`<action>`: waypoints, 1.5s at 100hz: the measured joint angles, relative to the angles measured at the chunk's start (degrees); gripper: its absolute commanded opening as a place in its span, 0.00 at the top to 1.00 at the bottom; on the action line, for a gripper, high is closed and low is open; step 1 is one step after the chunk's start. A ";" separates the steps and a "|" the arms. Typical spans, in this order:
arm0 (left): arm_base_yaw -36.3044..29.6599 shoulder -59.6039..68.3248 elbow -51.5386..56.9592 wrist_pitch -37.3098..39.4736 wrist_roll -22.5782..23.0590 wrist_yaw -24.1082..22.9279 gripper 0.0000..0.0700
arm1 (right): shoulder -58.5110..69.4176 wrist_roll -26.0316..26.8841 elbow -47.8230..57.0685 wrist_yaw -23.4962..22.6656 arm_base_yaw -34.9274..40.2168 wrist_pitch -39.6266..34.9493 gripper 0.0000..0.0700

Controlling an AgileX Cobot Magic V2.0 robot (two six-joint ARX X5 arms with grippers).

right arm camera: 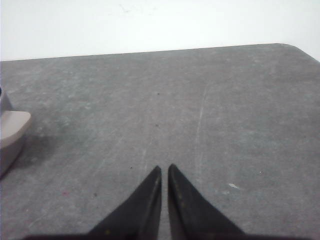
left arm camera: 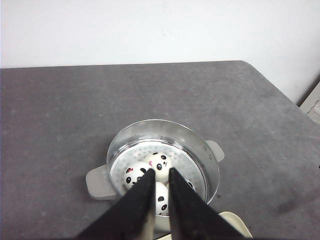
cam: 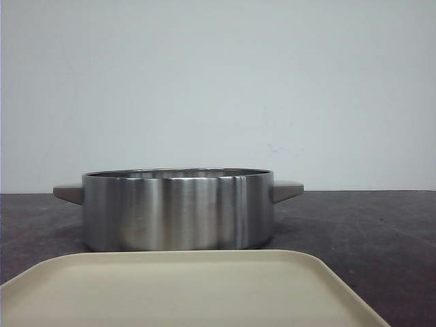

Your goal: Steam buns

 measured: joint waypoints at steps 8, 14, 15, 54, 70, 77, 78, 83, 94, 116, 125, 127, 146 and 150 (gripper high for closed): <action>0.00 0.00 0.00 0.00 0.00 0.00 1.00 | 0.00 -0.02 0.00 0.00 -0.02 0.00 0.98; 0.00 0.00 0.00 0.00 0.00 0.00 1.00 | 0.00 0.00 0.00 0.00 0.00 0.00 0.98; 0.00 0.00 0.00 0.00 -0.02 0.00 1.00 | 0.00 0.00 0.00 0.00 0.00 0.00 0.98; 0.00 0.00 0.00 0.00 0.00 0.00 1.00 | 0.00 0.00 -0.02 0.00 0.00 0.02 0.98; 0.00 0.00 0.00 -0.20 0.00 0.00 1.00 | 0.00 -0.02 -0.02 0.00 0.00 0.02 0.98; 0.13 -0.44 0.00 -0.26 0.87 -1.14 1.00 | 0.00 -0.02 -0.02 0.00 -0.02 0.02 0.98; 0.20 -0.46 0.00 -0.26 1.01 -1.25 1.00 | 0.00 -0.02 -0.02 0.00 0.00 0.02 0.98; 1.22 -1.09 -0.11 -0.17 2.05 -2.14 1.00 | 0.00 0.00 -0.02 0.00 -0.02 0.02 0.98; 4.94 -3.96 -3.37 2.45 3.76 -2.64 1.00 | 0.00 -0.02 -0.02 0.00 0.00 0.04 0.98; 14.97 -15.65 -26.91 23.41 4.48 1.77 1.00 | 0.00 -0.02 -0.02 0.00 0.00 0.04 0.98; 19.39 -21.00 -39.21 32.48 3.30 6.10 1.00 | 0.00 -0.02 -0.02 0.00 0.00 0.04 0.98; 20.35 -22.21 -41.70 34.27 2.86 7.37 1.00 | 0.00 -0.02 -0.02 0.00 0.00 0.04 0.98; 27.89 -31.93 -59.43 48.11 -0.57 11.61 1.00 | 0.00 -0.02 -0.02 0.00 0.00 0.04 0.98; 29.16 -33.24 -62.31 50.14 -1.36 11.63 1.00 | 0.00 -0.02 -0.02 0.00 0.00 0.04 0.98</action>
